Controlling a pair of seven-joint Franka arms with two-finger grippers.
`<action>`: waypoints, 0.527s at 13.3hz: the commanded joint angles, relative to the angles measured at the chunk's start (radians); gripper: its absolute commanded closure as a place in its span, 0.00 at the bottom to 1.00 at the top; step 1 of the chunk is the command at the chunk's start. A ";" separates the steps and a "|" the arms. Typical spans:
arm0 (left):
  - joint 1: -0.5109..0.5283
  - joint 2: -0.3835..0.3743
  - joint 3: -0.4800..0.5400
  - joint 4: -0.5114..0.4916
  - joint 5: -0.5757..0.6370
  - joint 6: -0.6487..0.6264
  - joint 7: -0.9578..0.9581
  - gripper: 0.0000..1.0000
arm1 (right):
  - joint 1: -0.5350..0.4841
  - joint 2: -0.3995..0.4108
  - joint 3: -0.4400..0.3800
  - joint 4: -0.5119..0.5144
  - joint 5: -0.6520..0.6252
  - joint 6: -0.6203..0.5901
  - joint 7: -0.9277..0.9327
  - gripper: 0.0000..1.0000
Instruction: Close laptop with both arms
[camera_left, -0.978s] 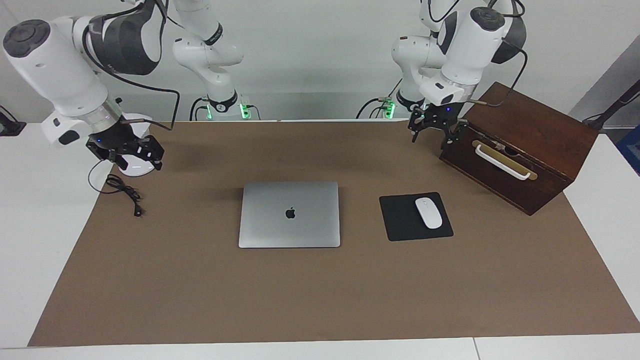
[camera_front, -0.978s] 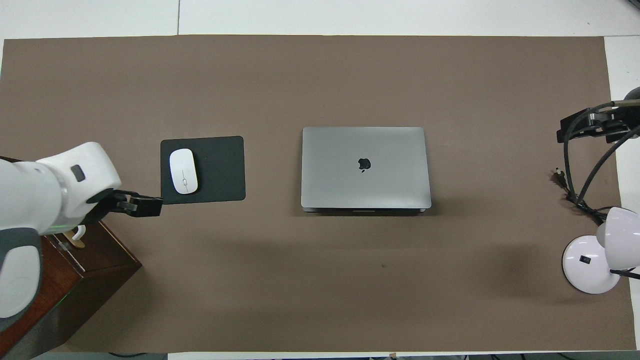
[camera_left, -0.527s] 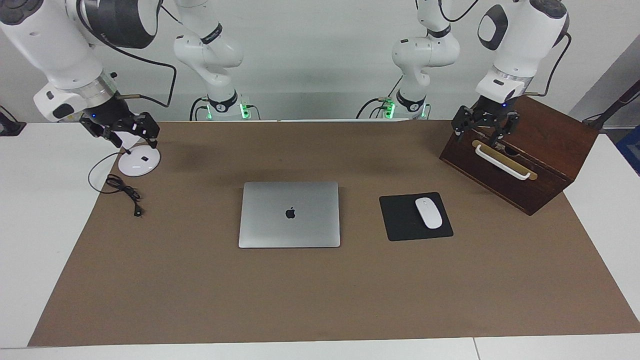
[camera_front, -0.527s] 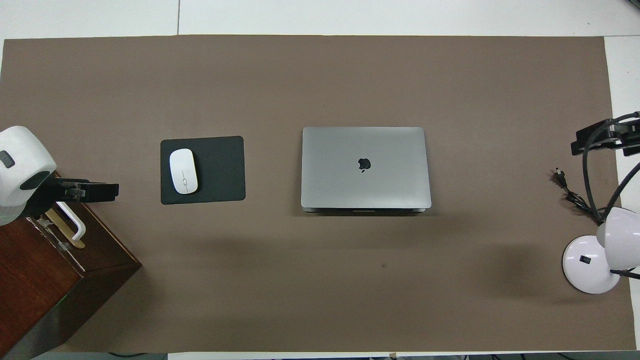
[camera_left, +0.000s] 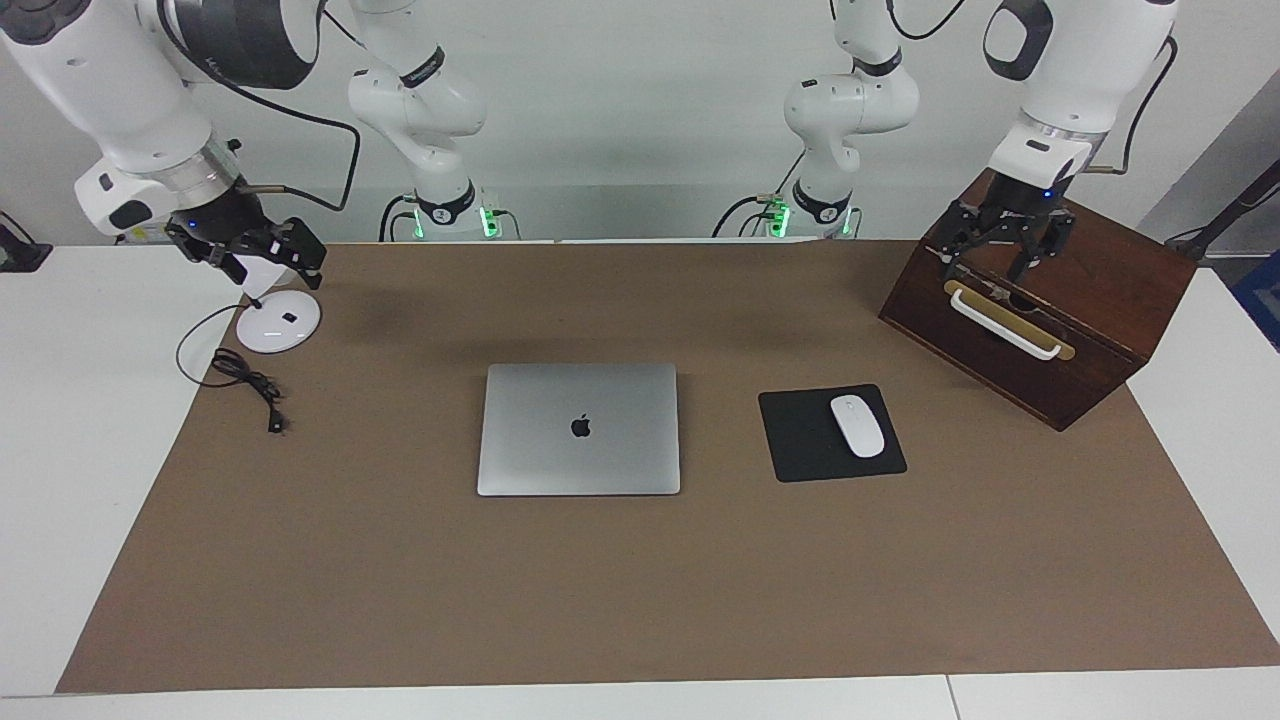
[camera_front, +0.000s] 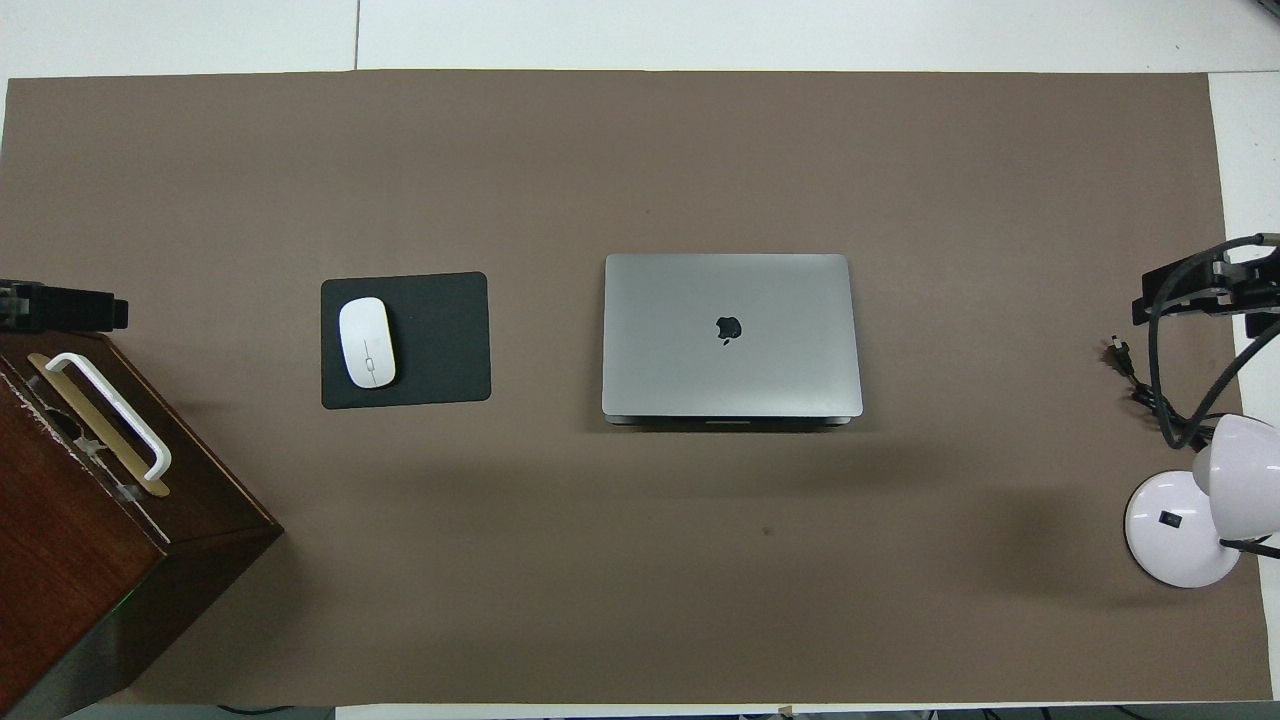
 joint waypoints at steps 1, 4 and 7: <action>0.012 0.056 -0.010 0.091 0.020 -0.080 -0.011 0.00 | -0.022 -0.034 0.018 -0.039 -0.007 0.017 0.009 0.00; 0.012 0.090 -0.009 0.090 0.020 -0.092 -0.011 0.00 | -0.019 -0.034 0.021 -0.008 -0.015 -0.026 0.009 0.00; 0.020 0.093 -0.010 0.080 0.016 -0.098 -0.011 0.00 | -0.017 -0.034 0.022 0.012 -0.020 -0.044 0.007 0.00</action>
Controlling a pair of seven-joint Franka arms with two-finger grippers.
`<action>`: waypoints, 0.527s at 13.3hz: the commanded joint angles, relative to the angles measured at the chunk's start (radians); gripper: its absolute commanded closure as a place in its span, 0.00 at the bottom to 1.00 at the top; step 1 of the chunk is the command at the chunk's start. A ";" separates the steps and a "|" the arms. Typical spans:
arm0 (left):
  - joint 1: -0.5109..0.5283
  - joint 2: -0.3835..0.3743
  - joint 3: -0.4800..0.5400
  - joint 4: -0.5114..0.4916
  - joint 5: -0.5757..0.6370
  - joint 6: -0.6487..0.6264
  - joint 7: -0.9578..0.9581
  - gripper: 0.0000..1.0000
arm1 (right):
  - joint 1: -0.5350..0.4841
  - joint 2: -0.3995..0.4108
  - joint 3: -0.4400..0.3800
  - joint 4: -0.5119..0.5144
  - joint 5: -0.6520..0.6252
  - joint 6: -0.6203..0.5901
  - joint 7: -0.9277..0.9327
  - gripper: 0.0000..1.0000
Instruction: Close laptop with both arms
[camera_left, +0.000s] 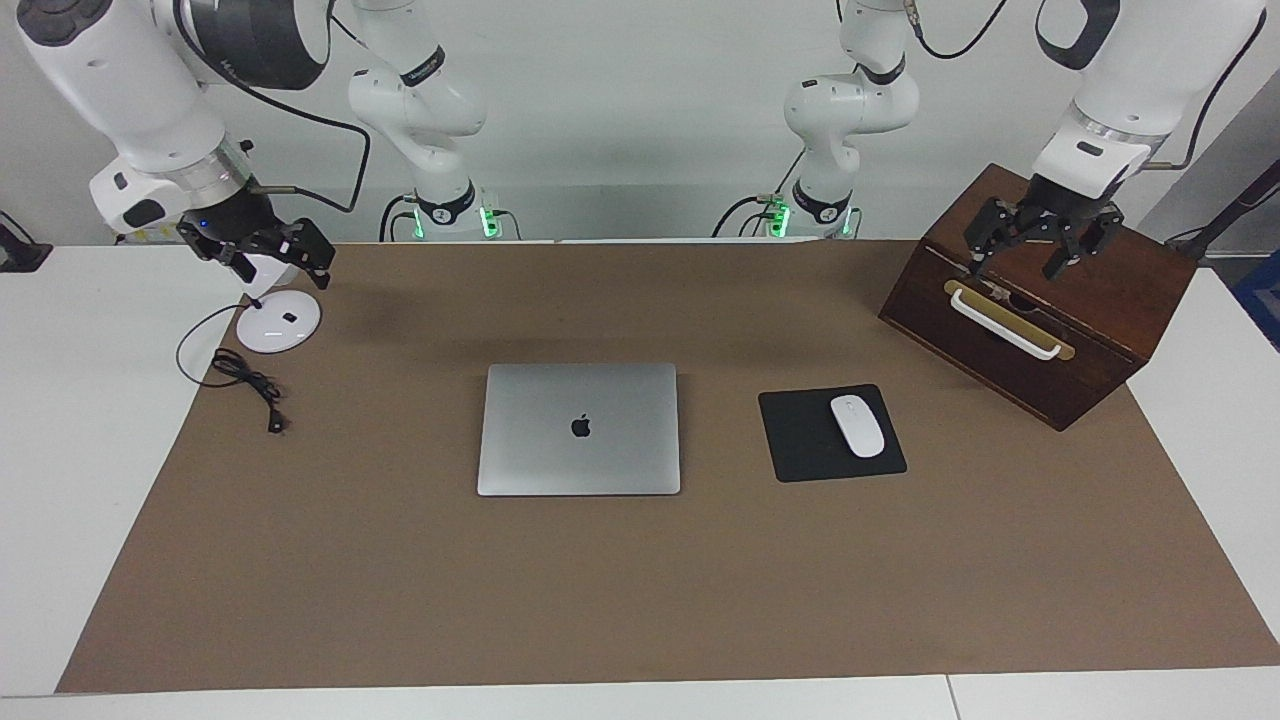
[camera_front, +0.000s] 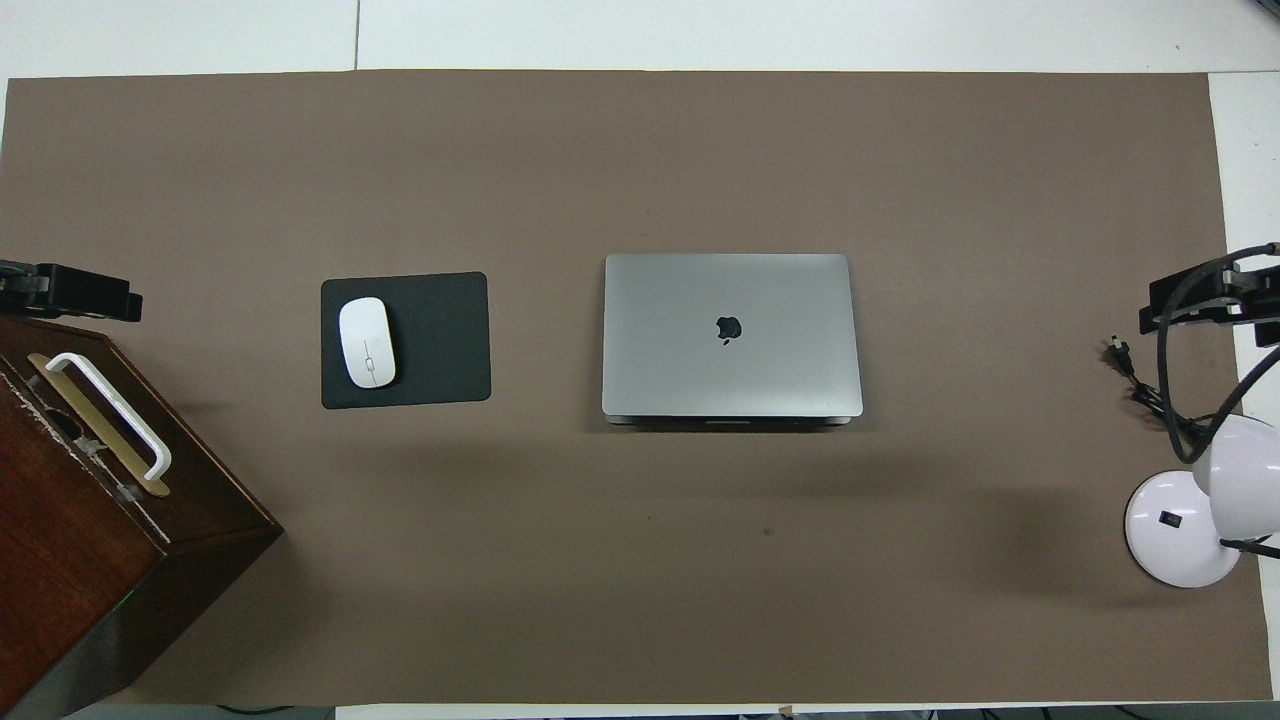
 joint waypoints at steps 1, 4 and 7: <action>0.021 0.012 -0.011 0.027 0.012 -0.054 -0.011 0.00 | -0.016 -0.008 0.019 0.008 -0.020 -0.020 0.007 0.00; 0.024 0.012 -0.011 0.040 -0.004 -0.103 -0.011 0.00 | -0.016 -0.010 0.020 0.008 -0.020 -0.020 0.007 0.00; 0.027 0.012 -0.009 0.047 -0.002 -0.140 -0.011 0.00 | -0.016 -0.010 0.019 0.008 -0.023 -0.021 0.007 0.00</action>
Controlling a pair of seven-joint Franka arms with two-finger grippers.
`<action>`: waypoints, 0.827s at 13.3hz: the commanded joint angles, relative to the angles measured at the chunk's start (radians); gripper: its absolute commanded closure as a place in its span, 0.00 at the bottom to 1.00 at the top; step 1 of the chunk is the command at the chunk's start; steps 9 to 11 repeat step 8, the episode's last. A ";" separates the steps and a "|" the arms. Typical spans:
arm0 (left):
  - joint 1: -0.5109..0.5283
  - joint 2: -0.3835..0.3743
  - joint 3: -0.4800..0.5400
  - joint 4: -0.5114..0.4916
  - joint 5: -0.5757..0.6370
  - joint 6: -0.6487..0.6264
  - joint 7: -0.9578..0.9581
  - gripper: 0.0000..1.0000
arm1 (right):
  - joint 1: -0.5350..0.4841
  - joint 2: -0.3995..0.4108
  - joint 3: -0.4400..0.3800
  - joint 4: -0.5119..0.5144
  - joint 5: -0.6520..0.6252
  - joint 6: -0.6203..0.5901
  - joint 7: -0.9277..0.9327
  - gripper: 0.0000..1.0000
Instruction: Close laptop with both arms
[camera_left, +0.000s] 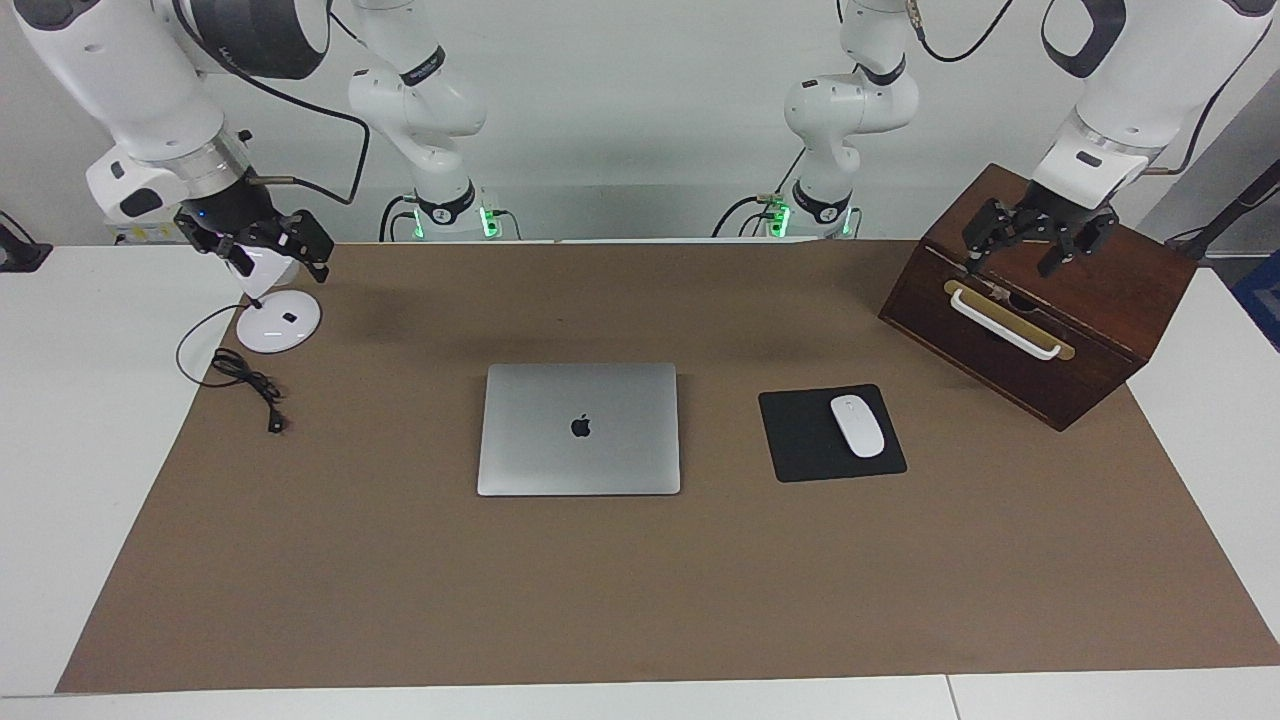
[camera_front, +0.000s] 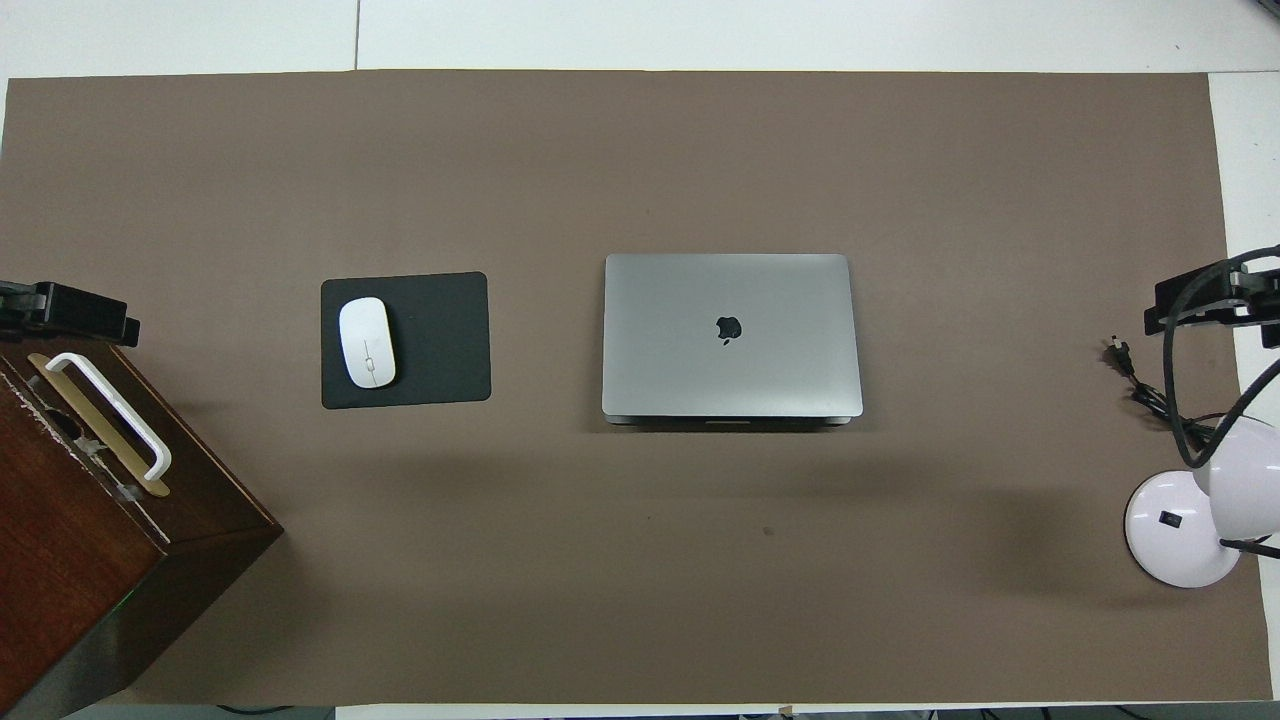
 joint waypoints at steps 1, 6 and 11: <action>0.018 0.008 -0.007 0.026 0.002 -0.044 -0.011 0.00 | -0.016 -0.006 0.018 0.002 -0.029 -0.017 0.009 0.00; 0.018 0.008 -0.007 0.026 0.005 -0.039 -0.014 0.00 | -0.016 -0.007 0.021 0.004 -0.072 -0.023 0.009 0.00; 0.019 0.008 -0.007 0.024 0.006 -0.038 -0.014 0.00 | -0.015 -0.007 0.023 0.004 -0.073 -0.023 0.009 0.00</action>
